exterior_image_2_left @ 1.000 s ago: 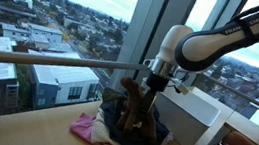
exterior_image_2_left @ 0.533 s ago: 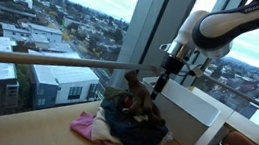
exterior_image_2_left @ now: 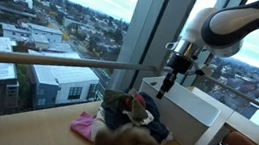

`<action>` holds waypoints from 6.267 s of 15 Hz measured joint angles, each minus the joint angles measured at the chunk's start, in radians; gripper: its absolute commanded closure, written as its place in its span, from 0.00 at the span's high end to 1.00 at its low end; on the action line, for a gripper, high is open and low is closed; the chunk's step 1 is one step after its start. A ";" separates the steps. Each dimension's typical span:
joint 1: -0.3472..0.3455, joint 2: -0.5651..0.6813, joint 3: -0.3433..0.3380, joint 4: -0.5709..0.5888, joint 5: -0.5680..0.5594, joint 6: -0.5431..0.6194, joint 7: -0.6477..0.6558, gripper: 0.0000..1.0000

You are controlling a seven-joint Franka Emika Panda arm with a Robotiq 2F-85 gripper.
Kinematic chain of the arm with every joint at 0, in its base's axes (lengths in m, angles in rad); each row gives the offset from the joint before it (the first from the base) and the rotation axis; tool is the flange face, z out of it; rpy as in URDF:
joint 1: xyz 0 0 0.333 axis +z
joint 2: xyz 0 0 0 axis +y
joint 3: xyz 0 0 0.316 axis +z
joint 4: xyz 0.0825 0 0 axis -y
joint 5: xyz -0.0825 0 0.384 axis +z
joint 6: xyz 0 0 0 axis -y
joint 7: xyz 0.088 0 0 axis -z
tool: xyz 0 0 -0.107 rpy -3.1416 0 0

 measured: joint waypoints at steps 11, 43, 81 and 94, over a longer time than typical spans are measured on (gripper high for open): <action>0.152 -0.002 0.024 -0.079 -0.011 0.005 -0.009 1.00; 0.234 0.385 -0.105 0.275 -0.518 0.029 -0.003 0.44; 0.083 -0.347 -0.140 -0.238 -0.390 0.123 0.073 1.00; 0.196 -0.115 -0.065 -0.200 -0.403 0.180 0.091 1.00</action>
